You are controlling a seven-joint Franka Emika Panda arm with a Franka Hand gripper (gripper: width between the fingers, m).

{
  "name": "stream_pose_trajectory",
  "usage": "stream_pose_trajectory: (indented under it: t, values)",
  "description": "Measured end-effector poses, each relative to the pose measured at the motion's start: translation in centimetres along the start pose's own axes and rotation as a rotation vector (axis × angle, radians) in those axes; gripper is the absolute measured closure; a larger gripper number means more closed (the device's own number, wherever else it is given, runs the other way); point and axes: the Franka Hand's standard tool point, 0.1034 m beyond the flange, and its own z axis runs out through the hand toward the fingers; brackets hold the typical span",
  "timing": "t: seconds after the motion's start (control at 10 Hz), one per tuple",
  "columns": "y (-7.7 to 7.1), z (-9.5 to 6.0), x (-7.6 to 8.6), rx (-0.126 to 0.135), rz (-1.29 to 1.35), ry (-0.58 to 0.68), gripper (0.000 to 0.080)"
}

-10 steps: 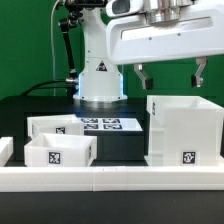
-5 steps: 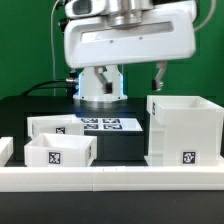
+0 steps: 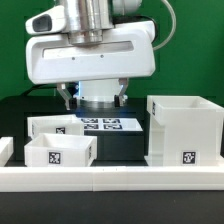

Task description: Assemble drawer

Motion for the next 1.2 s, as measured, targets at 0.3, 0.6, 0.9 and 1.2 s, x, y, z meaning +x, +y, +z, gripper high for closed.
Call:
stream_pose_trajectory:
  t: [0.3, 0.6, 0.9, 1.2]
  values:
    - [0.3, 0.7, -0.1, -0.025, -0.033, 0.001, 0.0151]
    - [2.8, 3.8, -1.4, -0.057, -0.034, 0.020, 0.0151]
    - [3.7, 5.6, -1.7, -0.070, -0.046, 0.014, 0.0151]
    - [3.8, 6.2, -1.9, -0.074, -0.046, 0.013, 0.0151]
